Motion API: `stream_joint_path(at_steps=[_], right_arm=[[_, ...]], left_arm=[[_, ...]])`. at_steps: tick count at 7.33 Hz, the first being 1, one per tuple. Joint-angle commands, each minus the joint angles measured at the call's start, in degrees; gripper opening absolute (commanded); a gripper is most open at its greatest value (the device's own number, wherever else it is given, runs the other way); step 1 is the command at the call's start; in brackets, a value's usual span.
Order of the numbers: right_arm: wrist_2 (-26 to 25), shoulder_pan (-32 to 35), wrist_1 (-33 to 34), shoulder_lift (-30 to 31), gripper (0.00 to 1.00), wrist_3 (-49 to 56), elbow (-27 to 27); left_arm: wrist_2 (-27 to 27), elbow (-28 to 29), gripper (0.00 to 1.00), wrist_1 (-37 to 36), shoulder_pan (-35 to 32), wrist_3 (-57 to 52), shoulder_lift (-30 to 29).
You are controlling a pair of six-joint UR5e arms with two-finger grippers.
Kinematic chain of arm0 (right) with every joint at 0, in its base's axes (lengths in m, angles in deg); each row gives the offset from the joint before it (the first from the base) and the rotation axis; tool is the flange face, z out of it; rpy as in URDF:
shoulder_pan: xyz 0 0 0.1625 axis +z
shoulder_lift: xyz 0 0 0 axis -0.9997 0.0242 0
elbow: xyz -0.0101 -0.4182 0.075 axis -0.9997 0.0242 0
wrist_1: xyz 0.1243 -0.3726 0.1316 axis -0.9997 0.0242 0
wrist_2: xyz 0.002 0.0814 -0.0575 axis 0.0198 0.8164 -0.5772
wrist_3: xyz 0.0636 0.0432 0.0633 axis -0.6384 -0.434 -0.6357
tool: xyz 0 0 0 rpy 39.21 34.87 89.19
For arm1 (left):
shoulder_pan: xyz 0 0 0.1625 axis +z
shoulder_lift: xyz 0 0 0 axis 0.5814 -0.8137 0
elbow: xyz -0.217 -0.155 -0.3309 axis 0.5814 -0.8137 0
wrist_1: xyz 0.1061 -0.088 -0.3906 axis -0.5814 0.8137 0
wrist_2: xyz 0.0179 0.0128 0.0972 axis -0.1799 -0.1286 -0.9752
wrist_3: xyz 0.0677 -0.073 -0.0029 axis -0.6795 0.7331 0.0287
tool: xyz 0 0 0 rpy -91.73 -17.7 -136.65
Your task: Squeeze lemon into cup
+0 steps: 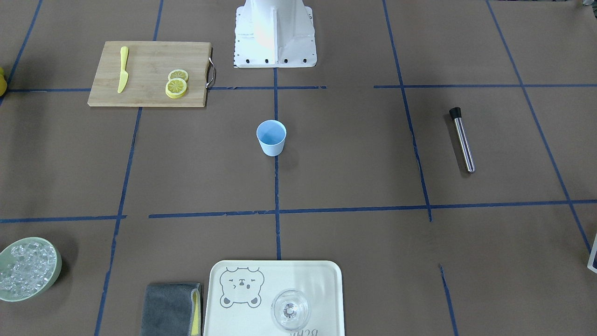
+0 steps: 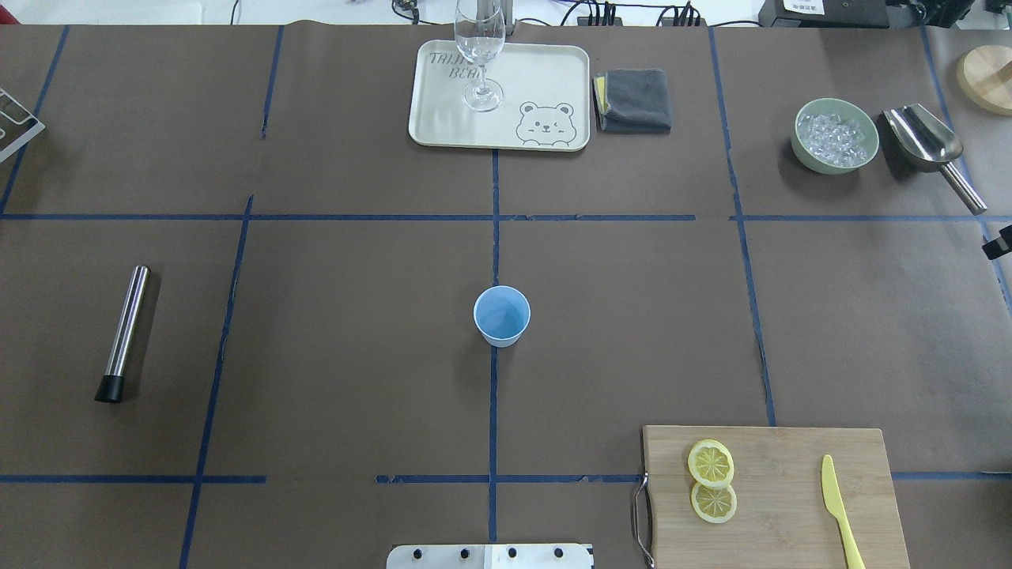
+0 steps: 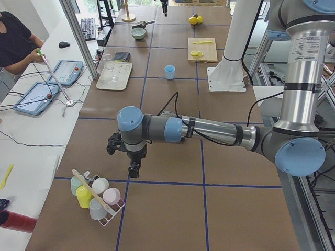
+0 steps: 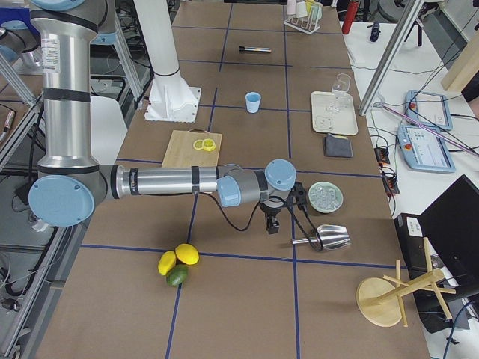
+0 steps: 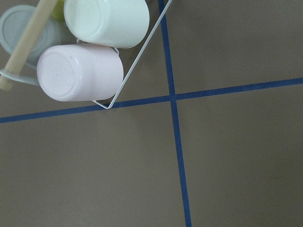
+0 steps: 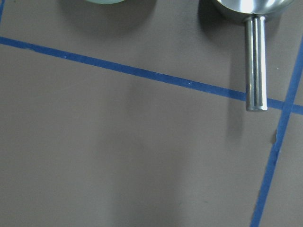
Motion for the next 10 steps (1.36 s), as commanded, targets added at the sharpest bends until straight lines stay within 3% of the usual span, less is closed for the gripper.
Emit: stream_joint_path(at_steps=[1, 2, 4, 6, 8, 10], right_arm=[[-0.2, -8.6, -0.8, -0.8, 1.00, -11.0, -5.9], [-0.9, -12.2, -0.8, -0.9, 1.00, -18.0, -11.5], [-10.2, -24.2, -0.7, -4.6, 1.00, -41.0, -21.4], [-18.8, -36.6, -0.6, -7.8, 1.00, -54.2, -23.9], [-27.8, -47.3, -0.5, -6.7, 1.00, -69.1, -27.2], [-31.3, -52.7, -0.3, -4.4, 1.00, -69.7, -27.8]], left_arm=[[0.3, 1.5, 1.00, 5.7, 0.4, 0.1, -1.1], [0.3, 2.7, 1.00, 7.7, 0.4, 0.1, -1.1], [0.4, 2.6, 1.00, 7.9, 0.4, 0.1, -1.2], [0.5, 2.6, 1.00, 7.9, 0.6, 0.0, -1.2], [0.5, 2.3, 1.00, 7.9, 1.2, -0.1, -1.2], [2.8, 2.1, 1.00, 8.0, 1.3, -0.2, -1.2]])
